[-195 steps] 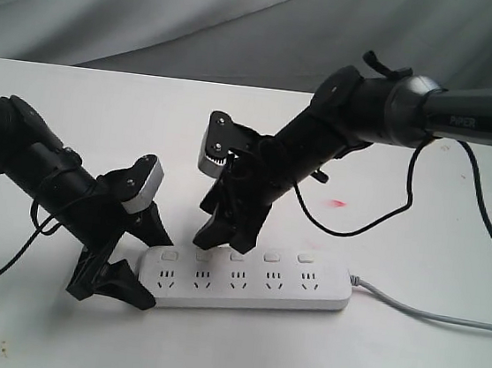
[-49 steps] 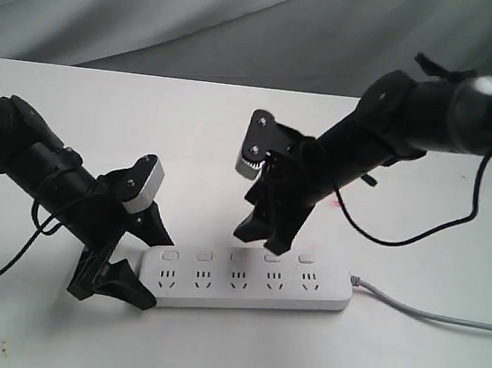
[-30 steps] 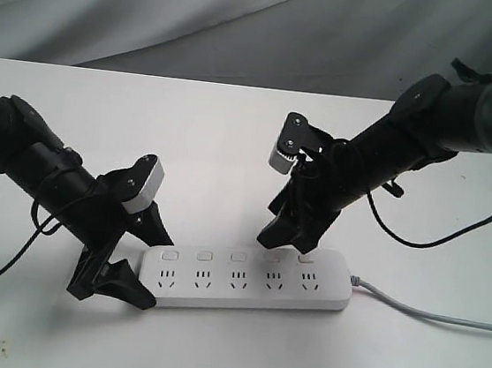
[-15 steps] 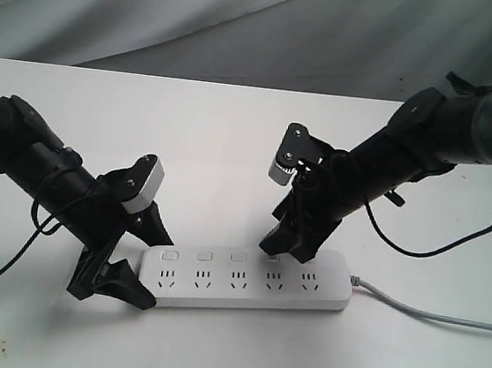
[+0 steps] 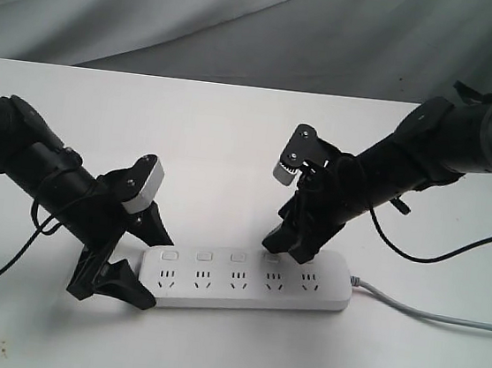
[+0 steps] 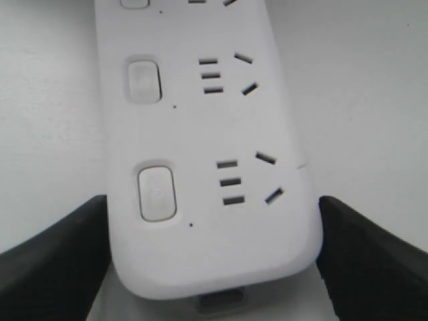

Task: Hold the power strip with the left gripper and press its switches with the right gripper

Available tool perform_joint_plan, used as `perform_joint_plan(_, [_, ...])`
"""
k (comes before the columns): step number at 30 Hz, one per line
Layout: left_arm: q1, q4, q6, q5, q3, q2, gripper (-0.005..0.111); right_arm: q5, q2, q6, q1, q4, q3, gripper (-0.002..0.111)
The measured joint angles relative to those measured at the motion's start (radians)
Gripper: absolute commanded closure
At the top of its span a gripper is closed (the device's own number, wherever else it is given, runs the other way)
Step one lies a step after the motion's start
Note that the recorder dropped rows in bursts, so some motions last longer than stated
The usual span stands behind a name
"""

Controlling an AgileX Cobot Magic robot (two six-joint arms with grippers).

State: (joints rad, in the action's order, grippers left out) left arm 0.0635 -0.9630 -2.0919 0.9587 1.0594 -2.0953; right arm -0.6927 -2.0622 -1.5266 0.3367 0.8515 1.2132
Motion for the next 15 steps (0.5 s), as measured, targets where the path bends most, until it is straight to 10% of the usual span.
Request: perform_joint_plan(15, [0.0,0.0,0.0,0.0,0.0,0.0,0.107,-0.038,-0.005,-0.025,0.0,0.035,-0.007,0.051])
